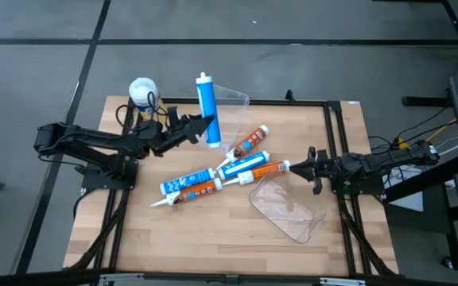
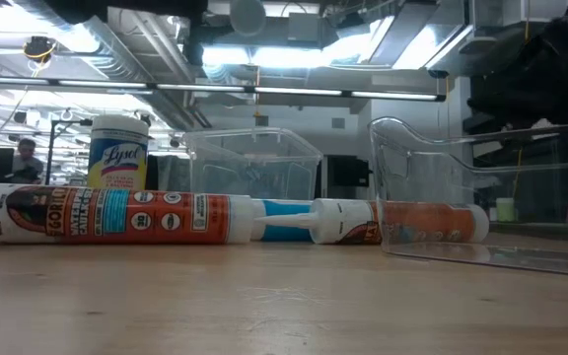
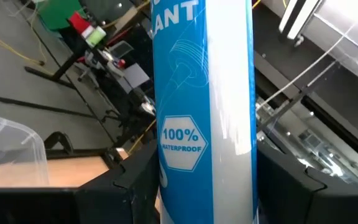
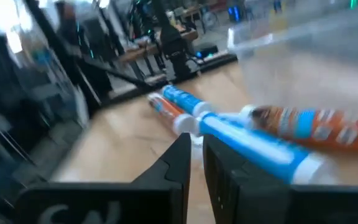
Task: Pick & place silicon tubes, Sealant and Lysol wipes
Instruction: Put the top blue sealant into the transparent bin
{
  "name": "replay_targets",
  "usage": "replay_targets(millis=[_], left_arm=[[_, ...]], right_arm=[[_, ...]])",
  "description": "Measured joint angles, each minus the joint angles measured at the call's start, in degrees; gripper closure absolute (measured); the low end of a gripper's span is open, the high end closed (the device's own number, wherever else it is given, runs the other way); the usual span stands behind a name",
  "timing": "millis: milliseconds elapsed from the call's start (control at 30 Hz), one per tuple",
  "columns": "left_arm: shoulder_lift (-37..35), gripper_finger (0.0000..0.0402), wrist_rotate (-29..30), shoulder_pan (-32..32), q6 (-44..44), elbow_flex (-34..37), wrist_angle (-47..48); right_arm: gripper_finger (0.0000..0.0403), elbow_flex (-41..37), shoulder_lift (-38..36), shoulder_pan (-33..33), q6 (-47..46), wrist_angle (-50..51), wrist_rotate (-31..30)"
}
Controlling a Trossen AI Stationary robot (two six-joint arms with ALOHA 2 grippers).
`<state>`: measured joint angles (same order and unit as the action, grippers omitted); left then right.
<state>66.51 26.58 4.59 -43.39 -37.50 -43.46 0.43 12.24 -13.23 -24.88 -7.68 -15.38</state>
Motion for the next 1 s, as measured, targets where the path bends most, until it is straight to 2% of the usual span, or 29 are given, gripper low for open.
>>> replay_targets(millis=[133,467,633,733,833,1000], left_arm=[[2.09,0.0191,-0.34,-0.01,-0.88,0.0,-1.0],[2.92,0.0191,-0.73,0.01,0.73,0.0,-1.69],[2.92,0.0191,-1.96,0.01,0.67,0.0,-1.55],[2.92,0.0191,-2.29,0.01,0.73,0.0,-1.32],[2.92,0.0191,-2.24,0.01,1.08,0.0,-1.35],[2.92,0.0191,-2.27,0.01,1.09,0.0,-1.26]], right_arm=[[0.0357,0.0,0.02,0.0,-14.81,-1.51,0.0],[0.0357,0.0,0.04,0.0,-34.41,-2.01,-1.49],[0.0357,0.0,0.04,0.5,-34.62,-4.05,-1.57],[0.0357,0.0,0.04,1.14,-34.91,-7.46,-3.67],[0.0357,0.0,0.46,1.64,-33.47,-14.16,-6.01],[0.0357,0.19,2.18,2.26,-25.73,-25.56,-5.32]])
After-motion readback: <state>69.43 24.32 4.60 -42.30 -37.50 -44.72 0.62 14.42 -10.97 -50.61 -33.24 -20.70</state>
